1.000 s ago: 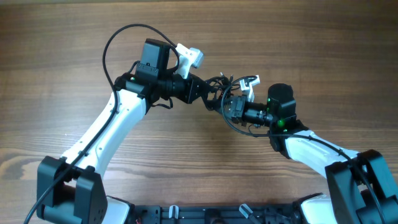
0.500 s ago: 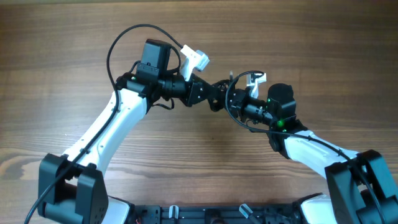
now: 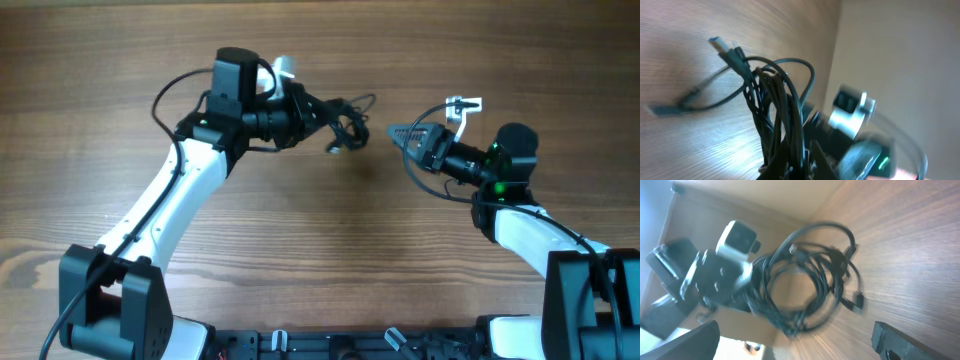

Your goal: Untangle cables

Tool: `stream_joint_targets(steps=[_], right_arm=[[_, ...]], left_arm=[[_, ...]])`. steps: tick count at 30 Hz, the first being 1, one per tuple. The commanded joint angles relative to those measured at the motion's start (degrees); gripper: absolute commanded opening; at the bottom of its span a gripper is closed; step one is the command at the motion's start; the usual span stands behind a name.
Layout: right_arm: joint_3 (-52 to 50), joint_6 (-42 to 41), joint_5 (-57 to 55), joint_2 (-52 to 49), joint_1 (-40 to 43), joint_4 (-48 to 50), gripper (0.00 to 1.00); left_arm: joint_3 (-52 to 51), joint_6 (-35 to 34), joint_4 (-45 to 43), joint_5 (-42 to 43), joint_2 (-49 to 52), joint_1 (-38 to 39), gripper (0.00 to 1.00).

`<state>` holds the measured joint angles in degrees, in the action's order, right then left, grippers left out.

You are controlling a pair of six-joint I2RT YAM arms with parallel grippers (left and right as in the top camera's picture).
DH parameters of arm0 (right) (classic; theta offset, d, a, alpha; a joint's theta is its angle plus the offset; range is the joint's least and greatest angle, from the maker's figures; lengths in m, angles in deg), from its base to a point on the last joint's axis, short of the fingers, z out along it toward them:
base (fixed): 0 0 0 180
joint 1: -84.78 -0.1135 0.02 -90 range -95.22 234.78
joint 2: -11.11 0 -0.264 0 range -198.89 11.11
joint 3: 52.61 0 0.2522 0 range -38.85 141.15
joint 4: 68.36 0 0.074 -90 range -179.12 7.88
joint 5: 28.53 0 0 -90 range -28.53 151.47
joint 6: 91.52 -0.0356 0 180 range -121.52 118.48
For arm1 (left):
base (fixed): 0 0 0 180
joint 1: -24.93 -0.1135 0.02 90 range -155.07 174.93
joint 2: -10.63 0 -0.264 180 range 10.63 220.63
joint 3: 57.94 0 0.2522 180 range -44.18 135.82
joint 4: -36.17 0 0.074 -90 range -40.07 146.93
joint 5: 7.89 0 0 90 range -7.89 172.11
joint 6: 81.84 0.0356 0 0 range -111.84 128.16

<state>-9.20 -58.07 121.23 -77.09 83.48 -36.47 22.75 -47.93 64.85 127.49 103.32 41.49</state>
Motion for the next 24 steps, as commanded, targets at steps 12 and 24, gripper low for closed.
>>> stream_joint_targets(steps=[12,24], right_arm=[[-0.1,28.8,6.3,-0.7,0.6,-5.3,1.00],[-0.1,35.5,19.2,-0.7,-5.4,-0.3,0.67]], left_arm=[[0.5,34.4,7.0,24.6,-0.8,-0.7,0.14],[0.5,47.1,12.1,24.6,-0.8,6.9,0.08]])
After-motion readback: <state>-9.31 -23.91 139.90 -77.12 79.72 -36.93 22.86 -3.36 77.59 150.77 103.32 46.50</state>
